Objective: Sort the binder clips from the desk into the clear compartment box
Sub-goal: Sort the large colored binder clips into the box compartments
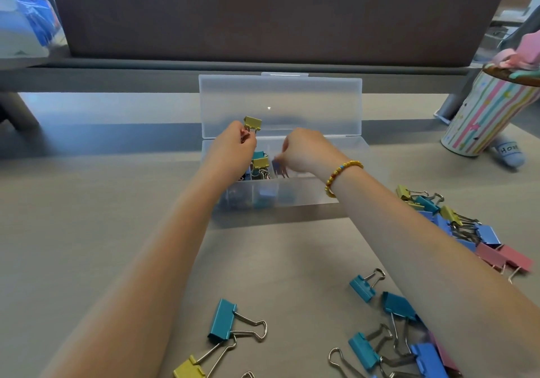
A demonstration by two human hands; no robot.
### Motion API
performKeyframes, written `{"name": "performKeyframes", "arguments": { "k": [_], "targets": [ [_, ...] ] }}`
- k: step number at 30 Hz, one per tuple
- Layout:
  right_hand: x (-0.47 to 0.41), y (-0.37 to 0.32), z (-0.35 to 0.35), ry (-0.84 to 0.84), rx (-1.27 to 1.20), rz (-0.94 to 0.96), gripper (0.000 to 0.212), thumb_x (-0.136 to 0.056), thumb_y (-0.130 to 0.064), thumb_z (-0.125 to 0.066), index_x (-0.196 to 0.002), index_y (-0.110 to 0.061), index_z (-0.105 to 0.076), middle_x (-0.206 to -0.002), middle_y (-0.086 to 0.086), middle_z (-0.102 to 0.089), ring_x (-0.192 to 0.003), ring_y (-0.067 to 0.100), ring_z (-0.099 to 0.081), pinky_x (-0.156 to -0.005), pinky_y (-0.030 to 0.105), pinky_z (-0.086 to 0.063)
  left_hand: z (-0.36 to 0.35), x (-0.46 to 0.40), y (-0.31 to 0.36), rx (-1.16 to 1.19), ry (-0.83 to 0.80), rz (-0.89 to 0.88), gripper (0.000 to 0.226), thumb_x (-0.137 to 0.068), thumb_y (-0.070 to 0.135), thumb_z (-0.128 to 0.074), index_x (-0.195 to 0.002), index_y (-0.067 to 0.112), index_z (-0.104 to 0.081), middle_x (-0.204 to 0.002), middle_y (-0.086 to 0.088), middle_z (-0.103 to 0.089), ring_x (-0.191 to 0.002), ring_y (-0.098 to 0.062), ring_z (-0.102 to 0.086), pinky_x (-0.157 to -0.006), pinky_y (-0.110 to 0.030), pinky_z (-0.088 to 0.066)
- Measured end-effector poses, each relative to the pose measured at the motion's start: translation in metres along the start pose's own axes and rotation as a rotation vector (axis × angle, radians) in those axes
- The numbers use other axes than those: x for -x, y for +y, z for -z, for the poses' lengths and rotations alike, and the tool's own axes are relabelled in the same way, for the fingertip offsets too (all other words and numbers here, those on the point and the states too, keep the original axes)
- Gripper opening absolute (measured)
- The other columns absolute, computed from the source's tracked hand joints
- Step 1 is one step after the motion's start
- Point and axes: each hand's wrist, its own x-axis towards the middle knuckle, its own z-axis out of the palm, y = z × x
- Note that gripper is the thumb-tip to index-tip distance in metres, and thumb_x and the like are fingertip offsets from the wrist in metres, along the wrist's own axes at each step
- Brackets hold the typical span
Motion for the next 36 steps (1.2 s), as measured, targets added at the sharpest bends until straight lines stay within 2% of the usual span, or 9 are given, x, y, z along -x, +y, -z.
{"name": "performKeyframes", "arguments": {
  "k": [4, 13, 18, 21, 24, 28, 31, 33, 36],
  "targets": [
    [0.003, 0.004, -0.004, 0.175, -0.066, -0.038, 0.035, -0.092, -0.038, -0.052, -0.094, -0.008, -0.069, -0.088, 0.009, -0.062, -0.085, 0.024, -0.057, -0.066, 0.029, -0.045, -0.001, 0.000, 0.001, -0.012, -0.013, 0.003, 0.015, -0.101, 0.029, -0.032, -0.099, 0.016, -0.039, -0.079, 0.002, -0.046, -0.063, -0.006, -0.040, -0.054, -0.017, -0.033],
    [0.017, -0.005, 0.002, 0.161, 0.195, 0.079, 0.020, -0.091, -0.017, -0.058, -0.111, -0.012, -0.060, -0.109, 0.010, -0.062, -0.101, 0.028, -0.057, -0.077, 0.032, -0.043, -0.002, -0.002, -0.003, -0.008, -0.005, -0.009, 0.016, -0.100, 0.029, -0.033, -0.098, 0.015, -0.041, -0.075, 0.003, -0.045, -0.066, -0.008, -0.043, -0.057, -0.021, -0.037],
    [0.018, 0.007, 0.011, 0.205, -0.052, 0.097, 0.022, -0.094, -0.012, -0.050, -0.111, -0.014, -0.064, -0.112, 0.006, -0.061, -0.101, 0.024, -0.055, -0.083, 0.032, -0.047, -0.001, -0.001, -0.003, -0.032, -0.027, -0.027, 0.016, -0.100, 0.030, -0.034, -0.099, 0.016, -0.041, -0.074, 0.004, -0.046, -0.077, -0.016, -0.049, -0.058, -0.022, -0.040],
    [0.025, 0.007, 0.025, 0.108, -0.422, 0.201, 0.028, -0.099, -0.019, -0.043, -0.119, -0.012, -0.061, -0.104, -0.001, -0.058, -0.096, 0.014, -0.050, -0.082, 0.025, -0.041, 0.000, 0.002, 0.000, -0.064, -0.073, -0.084, 0.018, -0.099, 0.029, -0.038, -0.103, 0.013, -0.046, -0.086, -0.002, -0.054, -0.083, -0.020, -0.051, -0.070, -0.031, -0.044],
    [0.034, 0.003, 0.034, 0.024, -0.567, 0.277, 0.026, -0.098, -0.021, -0.045, -0.113, -0.010, -0.064, -0.093, 0.001, -0.058, -0.086, 0.013, -0.048, -0.075, 0.025, -0.042, 0.003, 0.005, 0.003, -0.029, -0.121, -0.128, 0.019, -0.098, 0.026, -0.042, -0.107, 0.012, -0.050, -0.096, -0.002, -0.054, -0.087, -0.019, -0.050, -0.076, -0.029, -0.041],
    [0.032, 0.005, 0.034, 0.054, -0.564, 0.265, 0.021, -0.096, -0.021, -0.050, -0.103, -0.008, -0.065, -0.074, -0.005, -0.050, -0.069, 0.006, -0.043, -0.061, 0.017, -0.037, 0.004, 0.006, 0.003, 0.030, -0.149, -0.145, 0.010, -0.096, 0.025, -0.046, -0.097, 0.015, -0.049, -0.093, -0.003, -0.056, -0.080, -0.018, -0.051, -0.072, -0.027, -0.041],
    [0.029, 0.016, 0.040, 0.129, -0.576, 0.210, 0.017, -0.094, -0.023, -0.054, -0.100, -0.011, -0.064, -0.072, -0.006, -0.049, -0.067, 0.006, -0.041, -0.062, 0.019, -0.037, 0.006, 0.005, 0.003, 0.049, -0.089, -0.058, 0.019, -0.095, 0.034, -0.047, -0.098, 0.016, -0.044, -0.084, -0.001, -0.053, -0.066, -0.010, -0.047, -0.056, -0.022, -0.038],
    [0.030, 0.024, 0.044, 0.061, -0.502, 0.189, 0.018, -0.092, -0.028, -0.057, -0.096, -0.013, -0.065, -0.071, -0.005, -0.051, -0.065, 0.006, -0.042, -0.059, 0.019, -0.037, 0.008, 0.003, 0.002, 0.008, -0.067, -0.004, 0.028, -0.095, 0.043, -0.042, -0.101, 0.015, -0.043, -0.082, 0.001, -0.049, -0.069, -0.009, -0.045, -0.055, -0.022, -0.036],
    [0.034, 0.025, 0.040, -0.096, -0.309, 0.195, 0.024, -0.088, -0.035, -0.061, -0.097, -0.013, -0.068, -0.075, -0.002, -0.056, -0.069, 0.011, -0.046, -0.056, 0.019, -0.038, 0.009, 0.002, 0.004, -0.105, -0.084, -0.059, 0.027, -0.101, 0.016, -0.027, -0.113, 0.002, -0.047, -0.104, -0.014, -0.053, -0.083, -0.020, -0.042, -0.065, -0.028, -0.034]
  ]
}}
